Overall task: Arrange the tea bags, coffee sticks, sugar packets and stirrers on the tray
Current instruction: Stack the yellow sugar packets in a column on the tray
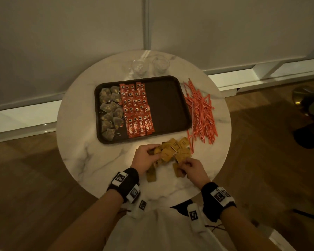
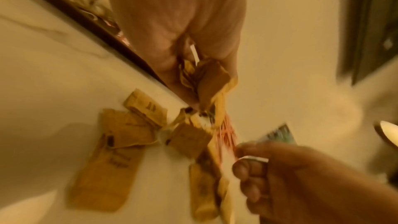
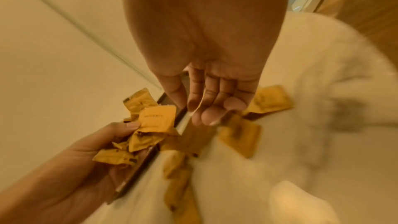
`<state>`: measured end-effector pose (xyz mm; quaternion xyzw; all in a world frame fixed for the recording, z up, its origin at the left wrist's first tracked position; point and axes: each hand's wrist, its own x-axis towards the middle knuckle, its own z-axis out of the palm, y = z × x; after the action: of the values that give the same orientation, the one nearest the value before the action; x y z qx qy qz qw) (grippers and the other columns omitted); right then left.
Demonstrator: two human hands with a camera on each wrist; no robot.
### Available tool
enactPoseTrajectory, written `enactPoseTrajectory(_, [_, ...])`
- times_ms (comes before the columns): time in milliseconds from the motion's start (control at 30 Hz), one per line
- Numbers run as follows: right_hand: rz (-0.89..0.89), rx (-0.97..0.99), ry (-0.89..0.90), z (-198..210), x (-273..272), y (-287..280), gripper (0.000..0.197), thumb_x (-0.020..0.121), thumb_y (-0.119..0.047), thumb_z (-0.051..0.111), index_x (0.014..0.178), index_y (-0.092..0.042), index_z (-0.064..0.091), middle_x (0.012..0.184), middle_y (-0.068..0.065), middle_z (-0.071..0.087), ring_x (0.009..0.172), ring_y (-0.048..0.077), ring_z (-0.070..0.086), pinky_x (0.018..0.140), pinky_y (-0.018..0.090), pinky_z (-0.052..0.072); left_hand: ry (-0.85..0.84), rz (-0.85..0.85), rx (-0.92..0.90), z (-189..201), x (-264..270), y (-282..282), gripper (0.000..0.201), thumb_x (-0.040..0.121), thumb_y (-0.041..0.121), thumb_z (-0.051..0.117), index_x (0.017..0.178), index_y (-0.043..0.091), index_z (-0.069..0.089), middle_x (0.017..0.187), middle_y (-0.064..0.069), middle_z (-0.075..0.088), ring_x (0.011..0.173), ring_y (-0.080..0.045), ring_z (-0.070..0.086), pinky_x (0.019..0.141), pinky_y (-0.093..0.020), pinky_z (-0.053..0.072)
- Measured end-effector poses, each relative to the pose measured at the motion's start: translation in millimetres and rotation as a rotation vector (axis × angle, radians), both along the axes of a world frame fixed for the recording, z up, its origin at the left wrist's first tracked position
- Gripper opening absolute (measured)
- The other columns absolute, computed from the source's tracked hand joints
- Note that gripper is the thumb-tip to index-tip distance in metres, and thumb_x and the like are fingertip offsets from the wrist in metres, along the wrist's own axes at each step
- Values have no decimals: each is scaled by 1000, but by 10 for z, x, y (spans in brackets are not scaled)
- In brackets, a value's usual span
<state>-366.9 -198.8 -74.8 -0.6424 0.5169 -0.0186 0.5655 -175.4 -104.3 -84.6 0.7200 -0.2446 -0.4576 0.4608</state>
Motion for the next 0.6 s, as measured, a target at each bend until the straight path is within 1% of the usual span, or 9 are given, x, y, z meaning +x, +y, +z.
enactPoseTrajectory(67, [-48,-16,-35,18,140,-35,14,93,-8,60,83,0,66,68,11,66,58,15,60,58,29,49,173,93,-4,16,59,48,39,82,7,76,120,12,69,110,-4,73,104,-19,69,97,-35,53])
enactPoseTrajectory(133, [-49,22,-19,25,294,-39,15,96,-21,58,91,-9,66,83,13,71,69,22,64,68,37,52,343,172,-9,44,79,94,34,85,4,72,118,8,69,111,-11,73,104,-24,69,94,-37,55])
enactPoseTrajectory(167, [-46,55,-3,36,370,-27,16,97,-27,56,95,-14,66,87,12,71,72,22,65,69,38,52,423,203,-16,67,77,113,30,86,3,70,116,7,69,110,-12,73,101,-25,70,89,-34,57])
enactPoseTrajectory(233, [-83,141,-24,93,495,9,20,99,-32,54,101,-17,66,88,6,71,71,18,66,62,31,51,537,255,-7,89,63,150,24,88,0,66,112,6,69,104,-13,74,92,-22,72,76,-28,59])
enactPoseTrajectory(267, [-110,194,-58,133,545,32,21,99,-31,54,103,-15,67,88,5,72,69,17,67,60,29,52,571,274,2,84,61,173,23,89,0,64,111,6,69,103,-13,74,89,-21,72,72,-26,58])
enactPoseTrajectory(333, [-107,260,-126,208,619,68,20,98,-25,58,105,-10,68,91,9,74,68,17,69,60,28,55,617,304,6,43,72,219,23,91,0,61,113,2,68,107,-16,73,90,-22,71,71,-27,57])
enactPoseTrajectory(433, [-60,244,-136,241,700,87,15,91,-17,68,102,-7,69,93,12,74,71,16,70,69,28,55,678,357,-9,19,86,255,23,94,2,54,114,-1,65,107,-19,70,87,-23,70,71,-28,58])
enactPoseTrajectory(500, [-46,214,-116,223,783,119,11,89,-16,71,96,-8,70,86,8,74,71,15,69,70,28,55,724,375,-22,19,71,250,21,97,4,48,110,1,64,103,-18,70,85,-24,70,69,-30,59])
enactPoseTrajectory(600, [-8,166,-83,197,900,194,5,90,-15,69,88,-11,68,73,2,70,64,11,65,64,24,53,768,405,-12,-7,38,231,22,99,8,43,101,6,64,97,-15,70,82,-23,68,72,-32,57])
